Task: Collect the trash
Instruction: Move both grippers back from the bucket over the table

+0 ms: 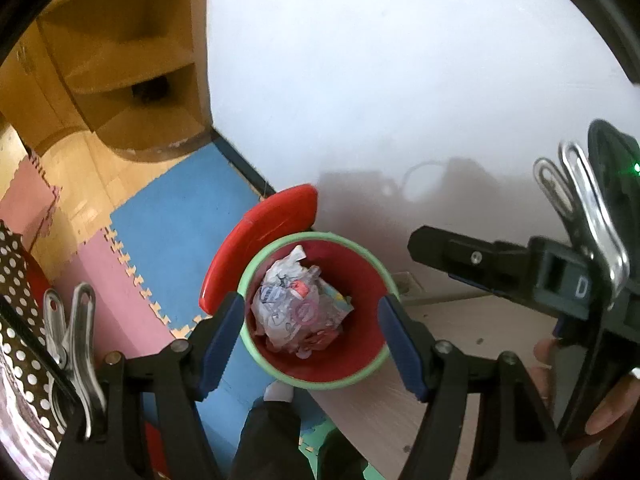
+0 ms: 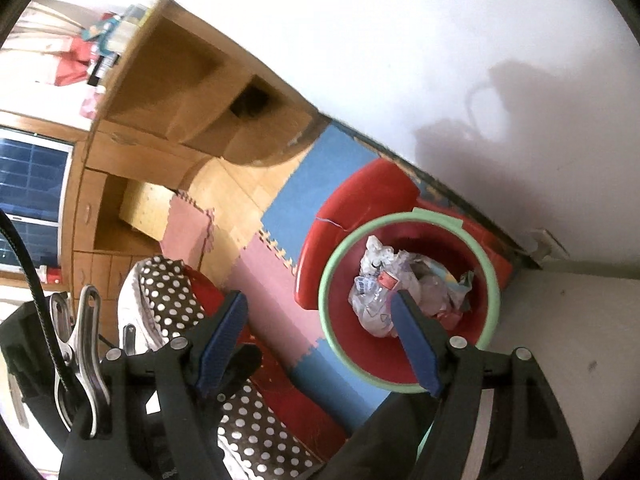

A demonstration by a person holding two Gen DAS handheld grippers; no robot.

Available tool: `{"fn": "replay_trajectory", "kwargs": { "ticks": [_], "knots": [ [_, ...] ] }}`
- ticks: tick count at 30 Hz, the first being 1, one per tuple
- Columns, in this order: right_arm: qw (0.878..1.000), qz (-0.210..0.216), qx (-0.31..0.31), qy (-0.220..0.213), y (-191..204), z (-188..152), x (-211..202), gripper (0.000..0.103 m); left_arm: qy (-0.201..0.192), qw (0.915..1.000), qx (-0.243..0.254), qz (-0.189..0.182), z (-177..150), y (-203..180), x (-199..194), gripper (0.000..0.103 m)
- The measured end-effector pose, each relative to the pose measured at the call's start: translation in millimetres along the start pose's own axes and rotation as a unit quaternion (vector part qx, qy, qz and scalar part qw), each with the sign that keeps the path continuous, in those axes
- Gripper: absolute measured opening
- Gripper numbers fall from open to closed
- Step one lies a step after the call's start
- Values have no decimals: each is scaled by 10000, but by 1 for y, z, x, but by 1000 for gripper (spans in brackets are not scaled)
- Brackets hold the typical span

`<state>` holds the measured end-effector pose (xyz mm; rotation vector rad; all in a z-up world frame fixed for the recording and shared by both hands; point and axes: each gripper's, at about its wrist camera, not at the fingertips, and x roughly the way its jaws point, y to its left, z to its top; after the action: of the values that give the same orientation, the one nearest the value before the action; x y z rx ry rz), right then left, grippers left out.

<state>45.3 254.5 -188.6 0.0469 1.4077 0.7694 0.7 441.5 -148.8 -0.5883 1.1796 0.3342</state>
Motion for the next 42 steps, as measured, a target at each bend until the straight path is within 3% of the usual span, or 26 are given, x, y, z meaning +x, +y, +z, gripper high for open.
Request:
{"fn": "replay_trajectory", "kwargs": {
  "ticks": [11, 22, 33, 37, 42],
  "knots": [
    [9936, 112, 427, -1042, -1, -37, -100, 75, -264, 9981, 515, -233, -7, -59, -64, 73],
    [9761, 207, 871, -1978, -27, -76, -200, 75, -326, 9902, 1227, -584, -29, -148, -102, 73],
    [9500, -503, 1473, -2708, -114, -157, -296, 76, -398, 9730, 2076, -929, -65, -254, -111, 73],
    [9375, -536, 1647, -3017, -145, -175, -322, 75, -552, 9658, 2374, -880, -81, -292, -115, 73],
    [9291, -454, 1435, -3379, -168, -194, -359, 75, -694, 9621, 2510, -814, -103, -336, -118, 73]
  ]
}}
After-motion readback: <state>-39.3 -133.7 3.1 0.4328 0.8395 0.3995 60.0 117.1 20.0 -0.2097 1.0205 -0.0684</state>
